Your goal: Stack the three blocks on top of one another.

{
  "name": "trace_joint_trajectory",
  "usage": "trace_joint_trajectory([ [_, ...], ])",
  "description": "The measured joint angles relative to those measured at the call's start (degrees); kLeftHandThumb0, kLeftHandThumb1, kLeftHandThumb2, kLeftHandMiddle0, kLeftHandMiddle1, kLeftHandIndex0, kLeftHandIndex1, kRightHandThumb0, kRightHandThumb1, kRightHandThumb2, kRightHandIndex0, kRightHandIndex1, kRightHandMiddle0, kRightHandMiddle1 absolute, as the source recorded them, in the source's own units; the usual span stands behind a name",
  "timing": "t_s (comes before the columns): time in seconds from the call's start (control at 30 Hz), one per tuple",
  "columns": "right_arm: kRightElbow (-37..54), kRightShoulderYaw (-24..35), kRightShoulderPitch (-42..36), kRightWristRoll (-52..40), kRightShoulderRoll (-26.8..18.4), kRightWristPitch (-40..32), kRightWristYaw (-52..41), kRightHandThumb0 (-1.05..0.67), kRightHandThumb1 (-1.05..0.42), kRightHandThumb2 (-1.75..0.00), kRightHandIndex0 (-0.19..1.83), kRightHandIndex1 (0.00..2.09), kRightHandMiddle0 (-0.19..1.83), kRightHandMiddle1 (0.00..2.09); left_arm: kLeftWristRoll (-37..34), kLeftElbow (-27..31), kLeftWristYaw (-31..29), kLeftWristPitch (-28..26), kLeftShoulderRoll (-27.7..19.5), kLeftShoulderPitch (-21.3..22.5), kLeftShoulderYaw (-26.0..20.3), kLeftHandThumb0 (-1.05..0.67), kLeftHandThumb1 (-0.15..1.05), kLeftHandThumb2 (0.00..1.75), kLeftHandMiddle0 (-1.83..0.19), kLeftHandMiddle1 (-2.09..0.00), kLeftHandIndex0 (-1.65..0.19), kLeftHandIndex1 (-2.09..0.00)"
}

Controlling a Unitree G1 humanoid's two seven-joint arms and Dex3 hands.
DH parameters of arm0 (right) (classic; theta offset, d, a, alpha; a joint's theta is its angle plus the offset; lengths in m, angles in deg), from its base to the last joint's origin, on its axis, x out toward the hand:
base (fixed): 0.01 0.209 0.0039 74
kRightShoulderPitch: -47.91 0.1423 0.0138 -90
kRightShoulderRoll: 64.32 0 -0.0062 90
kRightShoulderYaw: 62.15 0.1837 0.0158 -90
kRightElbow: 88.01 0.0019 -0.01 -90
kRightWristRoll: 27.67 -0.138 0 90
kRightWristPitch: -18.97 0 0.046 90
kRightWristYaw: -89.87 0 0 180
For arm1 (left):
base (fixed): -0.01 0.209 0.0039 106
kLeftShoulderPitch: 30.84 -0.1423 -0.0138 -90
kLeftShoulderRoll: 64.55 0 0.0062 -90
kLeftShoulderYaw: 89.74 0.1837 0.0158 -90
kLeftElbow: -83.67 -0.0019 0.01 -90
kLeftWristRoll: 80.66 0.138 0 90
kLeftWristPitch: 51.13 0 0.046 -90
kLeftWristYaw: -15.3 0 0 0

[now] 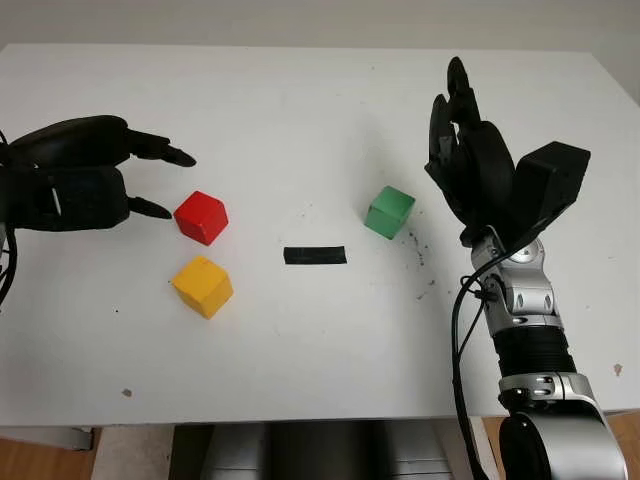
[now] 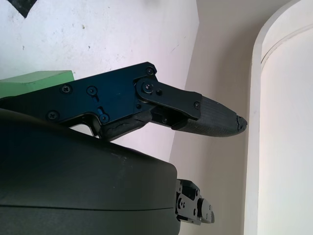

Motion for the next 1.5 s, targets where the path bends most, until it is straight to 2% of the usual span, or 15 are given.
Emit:
trace_joint_trajectory([
  [0.57, -0.1, 0.2, -0.1, 0.1, 0.0, 0.4, -0.6, -0.66, -1.05, -0.75, -0.19, 0.0, -0.19, 0.0, 3.2, 1.4, 2.4, 0.0, 0.5, 0.3, 2.1, -0.52, 0.88, 0.05, -0.02, -0.03, -0.35, -0.1],
  [1.17, 0.6, 0.1, -0.9, 0.2, 0.0, 0.4, -0.4, -0.67, -1.05, -0.75, -0.19, 0.0, -0.19, 0.0, 4.0, -0.1, 2.2, 2.4, 0.7, 0.3, 4.4, -0.52, 0.86, 0.05, 0.01, -0.04, -0.36, -0.08],
  [1.5, 1.1, 0.0, -1.2, 0.2, 0.1, 0.4, -0.5, -0.66, -1.05, -0.75, -0.19, 0.0, -0.19, 0.0, 4.3, -0.3, 1.5, 3.1, 1.0, 0.4, 5.1, -0.59, 0.85, 0.05, 0.01, -0.05, -0.38, -0.08],
])
